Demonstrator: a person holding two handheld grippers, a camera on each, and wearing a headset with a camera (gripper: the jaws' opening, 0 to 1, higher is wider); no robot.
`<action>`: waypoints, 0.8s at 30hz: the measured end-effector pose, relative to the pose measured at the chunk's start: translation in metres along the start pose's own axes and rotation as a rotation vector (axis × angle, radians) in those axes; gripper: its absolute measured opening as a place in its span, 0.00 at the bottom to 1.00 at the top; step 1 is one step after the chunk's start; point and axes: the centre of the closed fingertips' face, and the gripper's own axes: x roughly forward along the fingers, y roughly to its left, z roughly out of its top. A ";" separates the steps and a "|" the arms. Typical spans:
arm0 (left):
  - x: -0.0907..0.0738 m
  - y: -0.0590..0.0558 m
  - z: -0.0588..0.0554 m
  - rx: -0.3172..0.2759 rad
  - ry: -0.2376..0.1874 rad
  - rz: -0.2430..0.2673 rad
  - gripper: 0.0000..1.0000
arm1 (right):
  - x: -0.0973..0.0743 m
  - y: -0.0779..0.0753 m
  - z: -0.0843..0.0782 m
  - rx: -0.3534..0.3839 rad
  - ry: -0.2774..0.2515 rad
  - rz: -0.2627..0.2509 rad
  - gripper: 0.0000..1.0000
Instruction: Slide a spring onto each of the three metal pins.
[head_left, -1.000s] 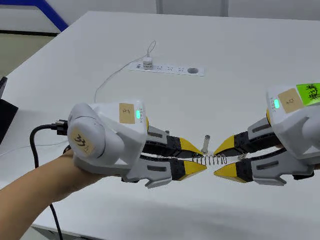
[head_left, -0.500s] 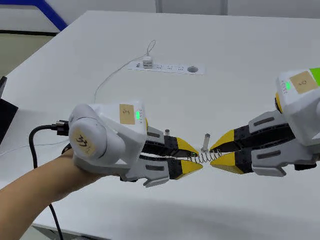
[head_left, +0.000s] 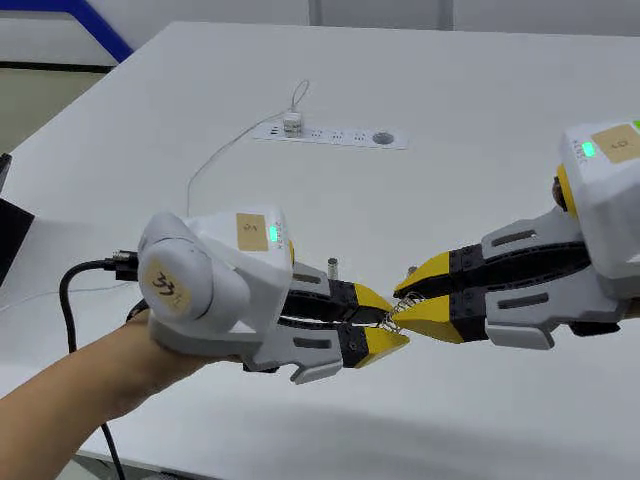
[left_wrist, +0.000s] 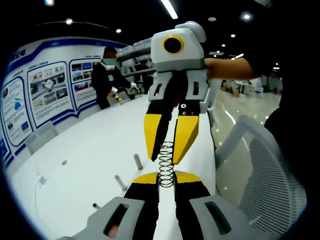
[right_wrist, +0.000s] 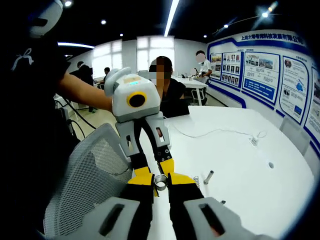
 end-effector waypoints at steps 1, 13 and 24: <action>0.000 -0.001 0.002 -0.016 -0.012 -0.003 0.10 | 0.001 0.000 0.002 0.004 -0.013 0.002 0.11; -0.002 0.001 0.002 -0.065 -0.036 0.017 0.10 | 0.004 -0.002 0.006 0.027 -0.015 -0.023 0.11; -0.014 0.021 -0.010 -0.083 -0.018 0.129 0.23 | 0.003 -0.018 0.012 0.045 -0.029 -0.081 0.11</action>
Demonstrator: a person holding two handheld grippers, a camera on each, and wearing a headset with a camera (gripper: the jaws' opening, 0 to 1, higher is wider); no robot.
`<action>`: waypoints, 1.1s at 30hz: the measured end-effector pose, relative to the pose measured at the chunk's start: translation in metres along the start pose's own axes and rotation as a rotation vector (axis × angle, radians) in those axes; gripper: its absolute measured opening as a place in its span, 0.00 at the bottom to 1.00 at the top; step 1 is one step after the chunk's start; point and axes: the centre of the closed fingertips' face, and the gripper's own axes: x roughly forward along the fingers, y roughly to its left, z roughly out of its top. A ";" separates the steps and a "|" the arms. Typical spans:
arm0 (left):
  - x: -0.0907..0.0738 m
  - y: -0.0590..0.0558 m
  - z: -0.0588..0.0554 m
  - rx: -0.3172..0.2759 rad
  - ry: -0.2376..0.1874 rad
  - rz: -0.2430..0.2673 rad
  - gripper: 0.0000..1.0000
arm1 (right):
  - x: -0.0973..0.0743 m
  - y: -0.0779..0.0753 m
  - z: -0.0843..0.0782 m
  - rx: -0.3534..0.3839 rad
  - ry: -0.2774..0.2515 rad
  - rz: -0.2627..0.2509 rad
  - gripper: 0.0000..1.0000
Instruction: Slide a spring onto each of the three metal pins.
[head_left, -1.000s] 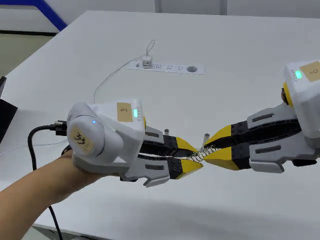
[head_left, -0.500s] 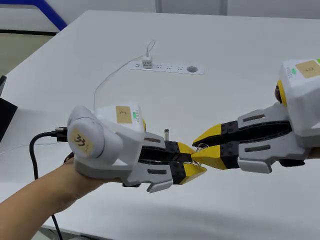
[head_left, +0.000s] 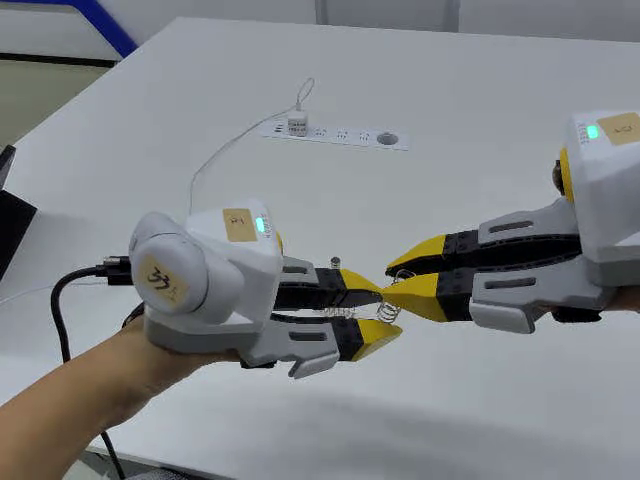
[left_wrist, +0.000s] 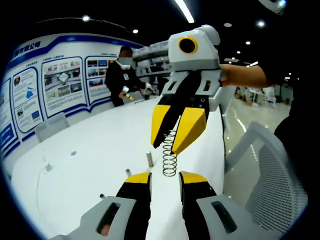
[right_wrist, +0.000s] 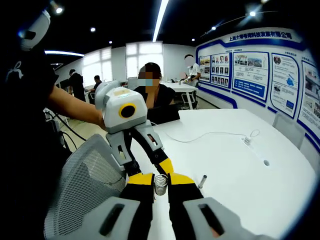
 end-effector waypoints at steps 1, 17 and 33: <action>-0.002 0.002 -0.001 -0.004 0.001 0.009 0.26 | 0.000 -0.002 0.000 -0.004 0.003 -0.005 0.11; -0.042 0.033 -0.024 -0.077 0.025 0.160 0.50 | -0.008 -0.035 -0.013 -0.005 0.068 -0.061 0.11; -0.071 0.054 -0.039 -0.167 0.025 0.248 0.73 | -0.009 -0.122 -0.037 0.082 0.087 -0.283 0.11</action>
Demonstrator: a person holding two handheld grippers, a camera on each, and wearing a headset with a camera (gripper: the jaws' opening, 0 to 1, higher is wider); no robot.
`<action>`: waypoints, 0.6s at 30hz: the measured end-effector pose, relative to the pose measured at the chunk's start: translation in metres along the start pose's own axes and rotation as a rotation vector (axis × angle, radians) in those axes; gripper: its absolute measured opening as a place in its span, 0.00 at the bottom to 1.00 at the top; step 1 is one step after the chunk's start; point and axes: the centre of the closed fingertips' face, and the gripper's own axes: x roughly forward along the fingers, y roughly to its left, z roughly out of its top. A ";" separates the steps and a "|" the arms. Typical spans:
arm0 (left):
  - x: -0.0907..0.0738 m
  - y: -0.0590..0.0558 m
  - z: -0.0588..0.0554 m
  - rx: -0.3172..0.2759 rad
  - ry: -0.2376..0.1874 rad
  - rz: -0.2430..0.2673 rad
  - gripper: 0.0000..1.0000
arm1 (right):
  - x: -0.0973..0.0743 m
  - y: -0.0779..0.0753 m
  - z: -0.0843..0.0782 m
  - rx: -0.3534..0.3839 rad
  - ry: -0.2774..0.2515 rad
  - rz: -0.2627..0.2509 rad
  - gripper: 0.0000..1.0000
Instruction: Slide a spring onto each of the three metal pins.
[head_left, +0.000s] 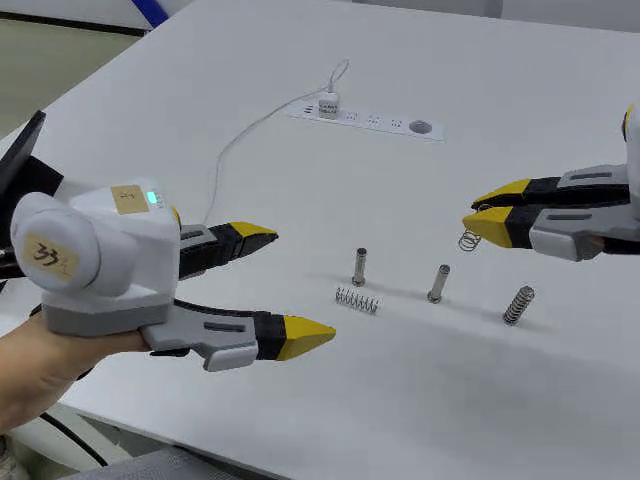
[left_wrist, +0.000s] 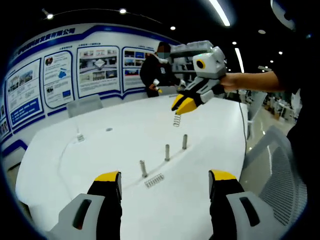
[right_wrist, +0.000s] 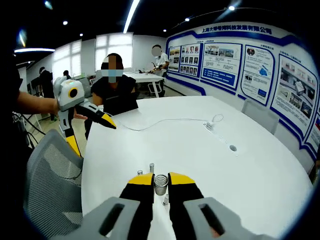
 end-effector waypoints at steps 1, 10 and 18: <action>-0.001 0.001 -0.001 -0.004 0.001 0.003 0.73 | 0.003 -0.001 -0.002 0.011 -0.001 -0.004 0.11; -0.009 0.016 -0.005 -0.039 -0.008 0.060 0.80 | 0.024 -0.011 -0.022 0.126 0.012 -0.024 0.11; -0.016 0.027 -0.005 -0.066 -0.018 0.096 0.83 | 0.041 -0.012 -0.038 0.131 0.062 -0.032 0.11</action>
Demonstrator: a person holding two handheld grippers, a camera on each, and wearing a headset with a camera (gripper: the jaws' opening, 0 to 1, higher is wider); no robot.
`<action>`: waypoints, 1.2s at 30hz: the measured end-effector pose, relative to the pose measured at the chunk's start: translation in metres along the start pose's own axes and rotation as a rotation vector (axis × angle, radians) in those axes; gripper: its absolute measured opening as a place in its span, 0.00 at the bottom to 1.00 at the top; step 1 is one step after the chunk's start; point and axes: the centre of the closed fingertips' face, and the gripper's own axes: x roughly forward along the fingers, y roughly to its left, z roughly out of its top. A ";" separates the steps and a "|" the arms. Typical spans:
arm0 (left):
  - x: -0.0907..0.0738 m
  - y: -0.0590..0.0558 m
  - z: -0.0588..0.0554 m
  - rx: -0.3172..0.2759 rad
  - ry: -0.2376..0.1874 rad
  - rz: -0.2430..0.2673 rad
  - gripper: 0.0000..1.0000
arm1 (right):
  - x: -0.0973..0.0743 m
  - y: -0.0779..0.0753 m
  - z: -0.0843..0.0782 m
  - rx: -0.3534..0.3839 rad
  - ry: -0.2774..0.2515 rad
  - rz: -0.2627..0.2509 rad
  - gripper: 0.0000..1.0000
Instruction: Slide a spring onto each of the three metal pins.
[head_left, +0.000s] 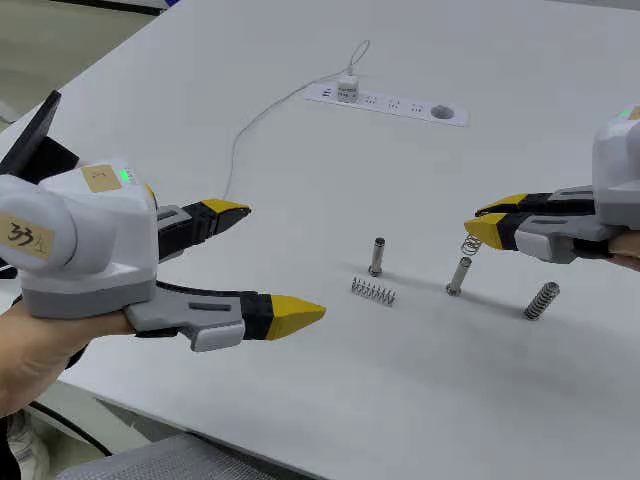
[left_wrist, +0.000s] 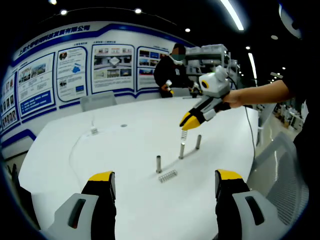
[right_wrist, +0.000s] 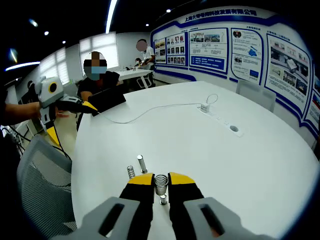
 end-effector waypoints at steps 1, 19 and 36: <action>0.000 0.001 0.000 -0.001 0.001 0.002 0.83 | 0.001 0.000 -0.001 -0.004 0.004 -0.001 0.11; -0.009 0.010 0.006 -0.060 -0.038 0.038 0.83 | 0.015 0.006 -0.029 -0.023 0.067 -0.010 0.11; -0.011 0.008 0.001 -0.074 -0.035 0.042 0.82 | 0.032 0.008 -0.054 -0.035 0.100 -0.019 0.12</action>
